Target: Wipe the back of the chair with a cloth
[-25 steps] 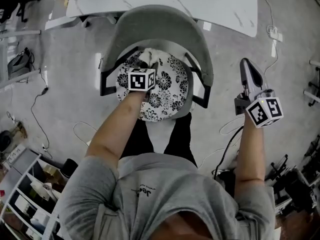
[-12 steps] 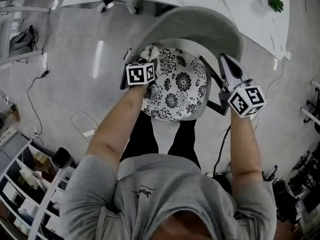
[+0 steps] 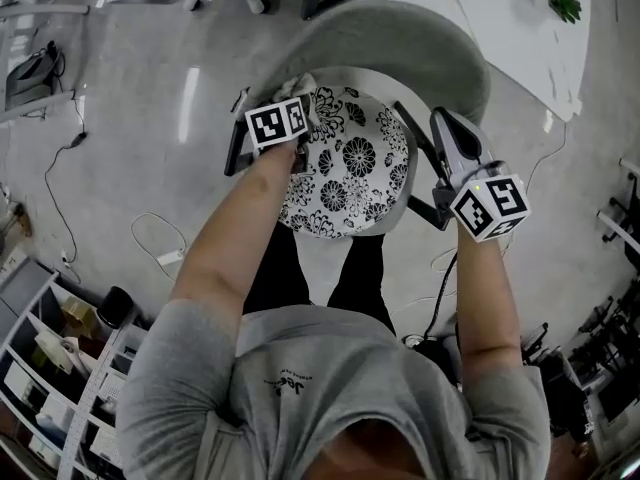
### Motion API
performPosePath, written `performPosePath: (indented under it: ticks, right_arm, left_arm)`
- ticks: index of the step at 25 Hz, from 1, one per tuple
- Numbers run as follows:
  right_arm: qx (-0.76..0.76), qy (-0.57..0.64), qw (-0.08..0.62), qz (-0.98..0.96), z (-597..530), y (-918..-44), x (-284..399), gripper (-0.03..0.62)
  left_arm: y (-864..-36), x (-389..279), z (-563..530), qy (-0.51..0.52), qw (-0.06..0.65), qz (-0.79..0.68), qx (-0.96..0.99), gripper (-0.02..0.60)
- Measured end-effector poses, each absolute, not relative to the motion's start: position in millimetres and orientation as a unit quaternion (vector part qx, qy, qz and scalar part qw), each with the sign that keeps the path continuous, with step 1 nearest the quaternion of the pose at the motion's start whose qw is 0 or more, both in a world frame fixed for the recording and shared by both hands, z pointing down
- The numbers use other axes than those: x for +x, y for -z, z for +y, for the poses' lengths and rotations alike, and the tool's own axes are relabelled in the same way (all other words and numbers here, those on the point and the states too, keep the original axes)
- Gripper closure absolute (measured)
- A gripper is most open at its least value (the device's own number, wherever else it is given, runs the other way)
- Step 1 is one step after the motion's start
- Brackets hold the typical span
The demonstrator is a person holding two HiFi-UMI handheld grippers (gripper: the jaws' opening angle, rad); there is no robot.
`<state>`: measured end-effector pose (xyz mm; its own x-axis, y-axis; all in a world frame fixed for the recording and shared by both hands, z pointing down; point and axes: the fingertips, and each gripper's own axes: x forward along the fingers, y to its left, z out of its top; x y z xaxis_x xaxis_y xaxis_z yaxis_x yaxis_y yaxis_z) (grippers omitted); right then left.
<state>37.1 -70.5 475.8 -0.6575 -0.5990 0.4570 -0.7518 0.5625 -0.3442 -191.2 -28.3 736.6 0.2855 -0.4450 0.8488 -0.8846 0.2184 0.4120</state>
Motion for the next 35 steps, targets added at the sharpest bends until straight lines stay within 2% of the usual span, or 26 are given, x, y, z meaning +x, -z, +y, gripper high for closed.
performPosePath:
  ticks: [7, 12, 17, 21, 27, 30, 35]
  right_arm:
    - [0.438, -0.266, 0.116, -0.851, -75.9, -464.2, 124.7, 0.594]
    - [0.474, -0.267, 0.107, -0.832, -73.0, -458.9, 194.6, 0.594]
    - [0.513, -0.268, 0.095, -0.810, -60.7, -458.3, 263.5, 0.594]
    - [0.532, -0.269, 0.085, -0.799, -49.0, -457.5, 300.8, 0.594]
    - [0.545, -0.269, 0.078, -0.790, -31.3, -454.7, 326.1, 0.594]
    - [0.546, -0.265, 0.078, -0.791, -24.7, -449.6, 325.1, 0.594]
    - [0.540, -0.252, 0.082, -0.799, -18.0, -432.4, 309.3, 0.594]
  left_arm:
    - [-734.5, -141.6, -71.9, -0.263, 0.464, -0.532, 0.658, 0.437]
    - [-726.1, -56.3, -99.2, -0.317, 0.388, -0.460, 0.733, 0.439]
    - [-713.3, 51.3, -81.3, -0.361, 0.309, -0.356, 0.805, 0.439]
    - [-706.3, 113.6, -42.7, -0.406, 0.205, -0.243, 0.857, 0.439]
    - [-703.1, 157.8, 23.1, -0.448, 0.038, -0.069, 0.890, 0.439]
    - [-697.1, 155.2, 35.5, -0.434, 0.049, -0.060, 0.898, 0.439]
    - [-673.1, 107.3, 12.0, -0.384, 0.199, -0.189, 0.882, 0.438]
